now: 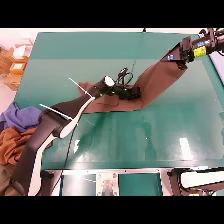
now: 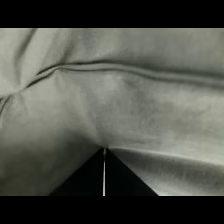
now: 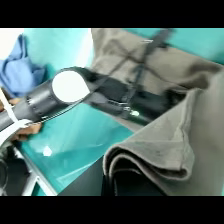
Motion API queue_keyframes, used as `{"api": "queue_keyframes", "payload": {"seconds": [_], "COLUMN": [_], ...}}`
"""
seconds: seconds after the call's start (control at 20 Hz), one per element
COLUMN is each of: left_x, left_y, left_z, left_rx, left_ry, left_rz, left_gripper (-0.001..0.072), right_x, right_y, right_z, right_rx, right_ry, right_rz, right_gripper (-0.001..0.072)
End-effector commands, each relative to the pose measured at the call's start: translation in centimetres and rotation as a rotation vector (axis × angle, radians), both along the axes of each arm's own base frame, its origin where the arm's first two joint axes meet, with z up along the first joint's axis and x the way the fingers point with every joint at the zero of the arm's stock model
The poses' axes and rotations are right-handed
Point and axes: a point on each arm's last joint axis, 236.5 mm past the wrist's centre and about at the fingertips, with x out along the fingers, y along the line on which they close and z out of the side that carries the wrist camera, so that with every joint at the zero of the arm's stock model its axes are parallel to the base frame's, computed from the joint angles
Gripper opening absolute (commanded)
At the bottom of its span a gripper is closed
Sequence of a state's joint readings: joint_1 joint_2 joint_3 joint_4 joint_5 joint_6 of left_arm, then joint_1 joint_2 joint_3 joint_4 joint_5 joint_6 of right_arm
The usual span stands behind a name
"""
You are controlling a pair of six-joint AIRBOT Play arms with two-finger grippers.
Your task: Fold the shirts.
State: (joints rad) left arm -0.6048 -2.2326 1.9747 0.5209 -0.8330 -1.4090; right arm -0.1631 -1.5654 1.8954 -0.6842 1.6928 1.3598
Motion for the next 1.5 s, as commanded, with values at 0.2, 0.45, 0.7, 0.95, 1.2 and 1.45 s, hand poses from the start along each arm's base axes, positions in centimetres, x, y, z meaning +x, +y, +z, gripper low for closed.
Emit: {"api": "queue_keyframes", "payload": {"seconds": [0.2, 0.45, 0.7, 0.95, 1.2, 1.45], "left_x": [2.7, 5.0, 3.9, 3.8, 4.5, 4.7], "left_y": [11.7, 35.0, 45.4, 47.9, 47.4, 47.2], "left_z": [7.3, 11.9, 15.0, 14.0, 14.3, 14.4], "left_rx": [0.073, 0.603, 0.794, 0.799, 0.771, 0.763], "left_ry": [0.049, 0.0, 0.002, 0.043, 0.013, 0.007], "left_rz": [-0.062, 0.172, 0.313, 0.351, 0.355, 0.358], "left_gripper": [0.002, 0.002, 0.002, 0.0021, 0.0021, 0.0021], "right_x": [0.5, 2.1, 2.4, 2.9, 9.4, 9.7], "right_y": [3.9, 13.5, 29.0, 37.9, 23.9, 5.7], "right_z": [0.8, -1.1, -9.5, -21.6, -18.0, -17.4], "right_rx": [0.039, 0.114, 0.157, 0.111, -0.009, -0.082], "right_ry": [0.02, -0.025, -0.071, -0.126, -0.092, 0.127], "right_rz": [-0.037, -0.048, -0.062, -0.157, -0.178, -0.287], "right_gripper": [0.0015, 0.0015, 0.0016, 0.0533, 0.053, 0.0543]}}
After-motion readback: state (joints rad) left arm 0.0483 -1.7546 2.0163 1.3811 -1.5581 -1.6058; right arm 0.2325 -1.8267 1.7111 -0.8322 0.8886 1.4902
